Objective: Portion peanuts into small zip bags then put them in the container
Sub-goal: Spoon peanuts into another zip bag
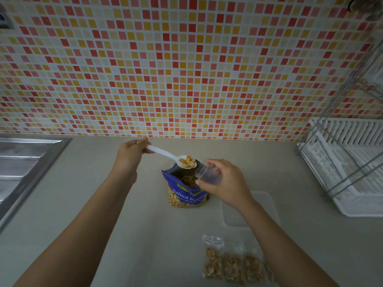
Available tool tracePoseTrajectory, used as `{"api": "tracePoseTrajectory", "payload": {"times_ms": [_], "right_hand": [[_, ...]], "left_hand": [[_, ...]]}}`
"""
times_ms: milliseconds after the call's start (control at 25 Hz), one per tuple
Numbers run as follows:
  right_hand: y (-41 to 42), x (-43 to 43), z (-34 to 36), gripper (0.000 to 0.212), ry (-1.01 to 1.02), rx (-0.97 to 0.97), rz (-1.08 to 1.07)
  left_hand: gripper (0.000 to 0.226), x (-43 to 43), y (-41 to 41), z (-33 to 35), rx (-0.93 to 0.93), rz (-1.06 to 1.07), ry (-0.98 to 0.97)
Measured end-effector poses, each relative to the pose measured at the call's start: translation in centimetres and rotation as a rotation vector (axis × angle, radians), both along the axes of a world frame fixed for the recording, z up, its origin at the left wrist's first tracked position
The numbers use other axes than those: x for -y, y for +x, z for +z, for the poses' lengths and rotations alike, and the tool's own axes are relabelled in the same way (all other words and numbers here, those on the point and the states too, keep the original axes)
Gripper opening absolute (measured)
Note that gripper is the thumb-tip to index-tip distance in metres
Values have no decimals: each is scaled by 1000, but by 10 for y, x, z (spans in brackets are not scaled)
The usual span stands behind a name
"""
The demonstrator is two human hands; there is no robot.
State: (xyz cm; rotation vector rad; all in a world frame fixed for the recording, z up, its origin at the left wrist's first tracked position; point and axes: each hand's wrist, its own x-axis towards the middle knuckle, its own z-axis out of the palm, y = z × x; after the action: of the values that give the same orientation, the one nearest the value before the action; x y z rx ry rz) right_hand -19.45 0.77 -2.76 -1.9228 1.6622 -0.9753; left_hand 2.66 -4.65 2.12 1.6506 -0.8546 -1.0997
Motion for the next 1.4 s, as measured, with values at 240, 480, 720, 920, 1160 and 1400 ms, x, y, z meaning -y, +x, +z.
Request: {"api": "tracePoseTrajectory", "payload": {"times_ms": [240,480,720,920,1160,1400], "right_hand": [[22,2,2,53,-47,223,-44],[19,3,2,47,50,437,-105],[-6,-5,-13,43,225,497,-91],[-10,-5,-20,34,270,591,-82],[-7,-8,-28,35,251,616,-86],[-8,-10,-31,47,239,604,-57]], "left_hand": [[29,-29,-23,40,565,-252,-587],[25,-28,-13,44,543,-103,-775],[39,-24,-21,-31,885,-405,-589],[29,-11,-43,-62,1000,-438,-244],[34,-1,-57,-56,768,-227,-65],[33,-10,-56,-53,531,-225,-74]]}}
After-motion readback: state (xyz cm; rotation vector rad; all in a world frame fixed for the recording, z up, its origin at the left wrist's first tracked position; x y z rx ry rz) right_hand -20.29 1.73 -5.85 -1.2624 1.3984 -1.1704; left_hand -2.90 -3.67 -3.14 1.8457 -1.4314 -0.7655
